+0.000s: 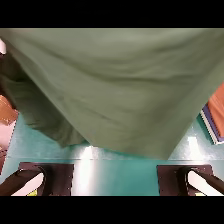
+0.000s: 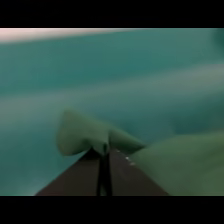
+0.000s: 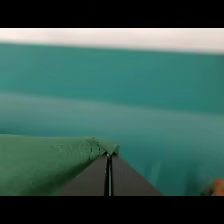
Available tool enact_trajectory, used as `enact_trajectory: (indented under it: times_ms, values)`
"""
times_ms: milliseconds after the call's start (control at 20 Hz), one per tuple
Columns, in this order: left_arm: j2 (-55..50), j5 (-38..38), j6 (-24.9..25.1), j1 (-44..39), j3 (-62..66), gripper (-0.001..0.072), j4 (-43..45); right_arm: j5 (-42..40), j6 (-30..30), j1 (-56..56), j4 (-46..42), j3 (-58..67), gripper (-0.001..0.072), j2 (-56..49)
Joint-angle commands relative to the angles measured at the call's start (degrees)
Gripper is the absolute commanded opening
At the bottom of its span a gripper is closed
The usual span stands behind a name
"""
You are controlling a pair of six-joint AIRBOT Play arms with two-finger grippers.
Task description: Fold the shirts.
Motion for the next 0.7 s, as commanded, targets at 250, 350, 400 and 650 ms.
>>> enact_trajectory:
  times_ms: [250, 350, 400, 650]
  values:
    - [-25.2, 8.1, 3.2, 0.0, -21.3, 0.0029, -0.7, -9.6, 0.9, 12.0, -10.1, -10.2, 0.0013, -26.3]
    - [-29.3, 12.9, 3.4, 0.0, -22.1, 0.0029, 0.3, -10.1, 2.4, 12.0, -9.4, -6.8, 0.0014, -31.5]
    - [-30.3, 14.7, 3.4, 0.1, -22.1, 0.0029, 0.8, -9.8, 2.4, 12.0, -8.2, -4.8, 0.0015, -33.3]
    - [-30.1, 9.9, 3.4, 1.6, -18.4, 0.0609, 3.0, -4.1, 2.3, 9.4, -0.1, 3.4, 0.0364, -35.6]
